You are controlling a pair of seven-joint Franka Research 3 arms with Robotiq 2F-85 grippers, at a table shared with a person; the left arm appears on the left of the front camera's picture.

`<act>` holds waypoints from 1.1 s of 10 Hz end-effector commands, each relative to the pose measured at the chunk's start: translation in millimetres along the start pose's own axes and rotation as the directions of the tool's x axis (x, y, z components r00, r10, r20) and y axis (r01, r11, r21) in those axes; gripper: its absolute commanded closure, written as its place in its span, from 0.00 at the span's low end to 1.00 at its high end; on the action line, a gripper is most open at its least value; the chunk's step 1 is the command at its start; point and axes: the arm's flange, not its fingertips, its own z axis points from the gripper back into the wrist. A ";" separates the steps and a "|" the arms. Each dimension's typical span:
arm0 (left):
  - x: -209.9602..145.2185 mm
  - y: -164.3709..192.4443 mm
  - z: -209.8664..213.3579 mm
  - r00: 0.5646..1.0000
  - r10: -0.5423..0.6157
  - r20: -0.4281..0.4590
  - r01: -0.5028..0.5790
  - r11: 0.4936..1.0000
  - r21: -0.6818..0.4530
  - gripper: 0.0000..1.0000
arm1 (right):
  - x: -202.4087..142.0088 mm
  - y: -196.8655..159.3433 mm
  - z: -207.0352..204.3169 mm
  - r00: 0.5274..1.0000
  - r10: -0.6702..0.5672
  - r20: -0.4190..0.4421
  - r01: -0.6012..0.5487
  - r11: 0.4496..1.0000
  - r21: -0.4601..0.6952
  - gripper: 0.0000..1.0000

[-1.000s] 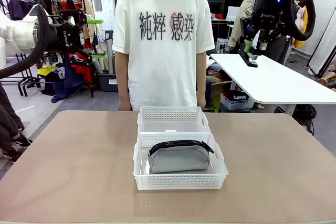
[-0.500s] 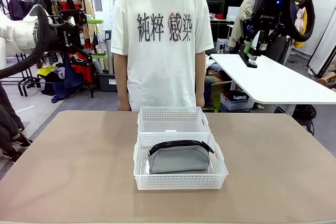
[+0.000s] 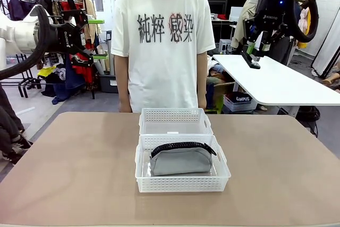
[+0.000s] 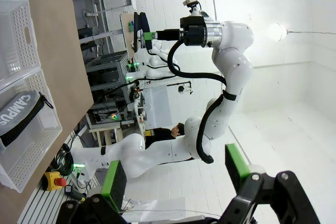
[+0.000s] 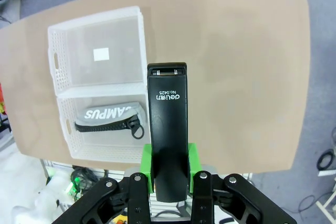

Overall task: Distribute items into two baskets.
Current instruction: Place the picked Stapler into the Organizing basket as instructed by the person.

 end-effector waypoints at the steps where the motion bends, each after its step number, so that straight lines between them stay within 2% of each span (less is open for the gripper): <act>1: -3.7 -2.7 0.9 1.000 0.006 -0.006 -0.006 1.000 -0.005 0.00 | -2.6 1.0 3.3 1.000 0.004 0.002 -0.004 1.000 0.000 1.00; 11: -3.7 -2.7 0.9 1.000 0.006 -0.006 -0.006 1.000 -0.005 0.00 | -2.6 1.0 3.3 1.000 0.004 0.002 -0.004 1.000 0.000 1.00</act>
